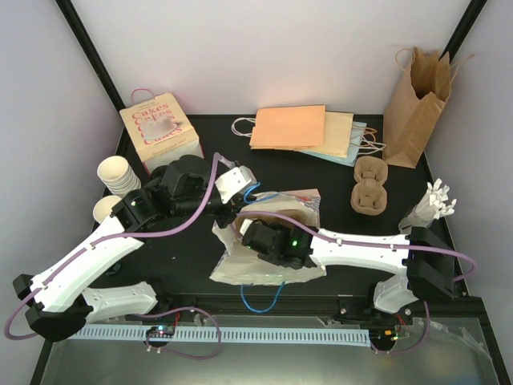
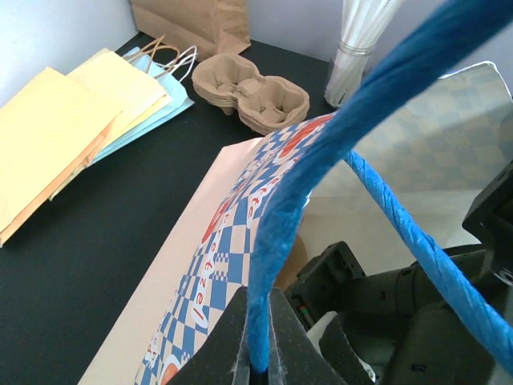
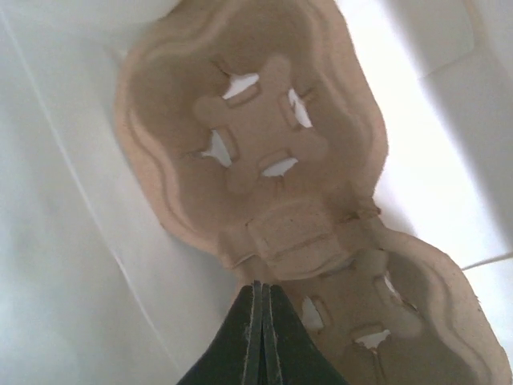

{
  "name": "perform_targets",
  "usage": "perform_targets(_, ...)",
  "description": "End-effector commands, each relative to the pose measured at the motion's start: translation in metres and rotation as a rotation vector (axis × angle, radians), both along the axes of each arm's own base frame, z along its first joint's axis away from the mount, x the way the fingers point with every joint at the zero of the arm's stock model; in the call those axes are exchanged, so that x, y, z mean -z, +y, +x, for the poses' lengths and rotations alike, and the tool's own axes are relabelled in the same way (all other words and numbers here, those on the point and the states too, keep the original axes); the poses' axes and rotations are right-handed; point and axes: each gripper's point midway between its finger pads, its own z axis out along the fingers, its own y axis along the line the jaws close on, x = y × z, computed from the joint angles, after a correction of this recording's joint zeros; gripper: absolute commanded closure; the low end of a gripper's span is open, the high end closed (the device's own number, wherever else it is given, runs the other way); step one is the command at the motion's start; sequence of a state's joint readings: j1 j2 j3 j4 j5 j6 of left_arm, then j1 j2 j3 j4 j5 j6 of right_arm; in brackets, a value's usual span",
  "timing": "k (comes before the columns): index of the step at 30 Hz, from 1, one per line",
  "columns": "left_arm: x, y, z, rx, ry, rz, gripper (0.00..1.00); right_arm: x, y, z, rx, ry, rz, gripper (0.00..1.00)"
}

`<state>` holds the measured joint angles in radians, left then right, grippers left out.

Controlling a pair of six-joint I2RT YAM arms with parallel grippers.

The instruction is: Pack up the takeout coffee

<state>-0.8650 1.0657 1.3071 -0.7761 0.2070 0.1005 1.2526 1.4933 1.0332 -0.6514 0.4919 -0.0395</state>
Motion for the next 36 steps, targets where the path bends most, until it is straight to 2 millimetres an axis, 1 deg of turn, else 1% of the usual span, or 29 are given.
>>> perform_targets(1, 0.008, 0.003, -0.002, -0.005, 0.006, 0.039, 0.98, -0.022, 0.023, -0.004, -0.001, -0.018, 0.153, 0.99)
perform_targets(4, 0.010, 0.003, -0.002, -0.004, 0.013, 0.044, 0.98, -0.017, 0.024, -0.013, -0.019, -0.004, 0.149, 0.99)
perform_targets(14, 0.020, -0.001, -0.016, 0.045, 0.056, 0.055, 0.98, 0.020, 0.025, -0.042, -0.044, 0.045, 0.112, 0.99)
perform_targets(20, 0.024, -0.003, -0.025, 0.072, 0.079, 0.048, 0.99, 0.027, 0.026, -0.049, -0.045, 0.056, 0.111, 0.99)
perform_targets(24, 0.027, -0.003, -0.028, 0.077, 0.087, 0.048, 0.99, 0.022, 0.026, -0.048, -0.047, 0.043, 0.120, 0.99)
perform_targets(30, 0.028, -0.003, -0.030, 0.077, 0.090, 0.047, 0.98, 0.006, 0.024, -0.044, -0.035, -0.003, 0.167, 0.99)
perform_targets(31, 0.028, -0.002, -0.031, 0.079, 0.089, 0.047, 0.98, 0.003, 0.022, -0.042, -0.021, -0.018, 0.175, 0.99)
perform_targets(34, 0.028, -0.003, -0.032, 0.084, 0.090, 0.047, 0.99, -0.009, 0.009, -0.026, 0.090, -0.105, 0.198, 0.99)
perform_targets(36, 0.028, -0.003, -0.033, 0.088, 0.090, 0.046, 0.98, -0.018, 0.002, -0.018, 0.149, -0.145, 0.231, 0.99)
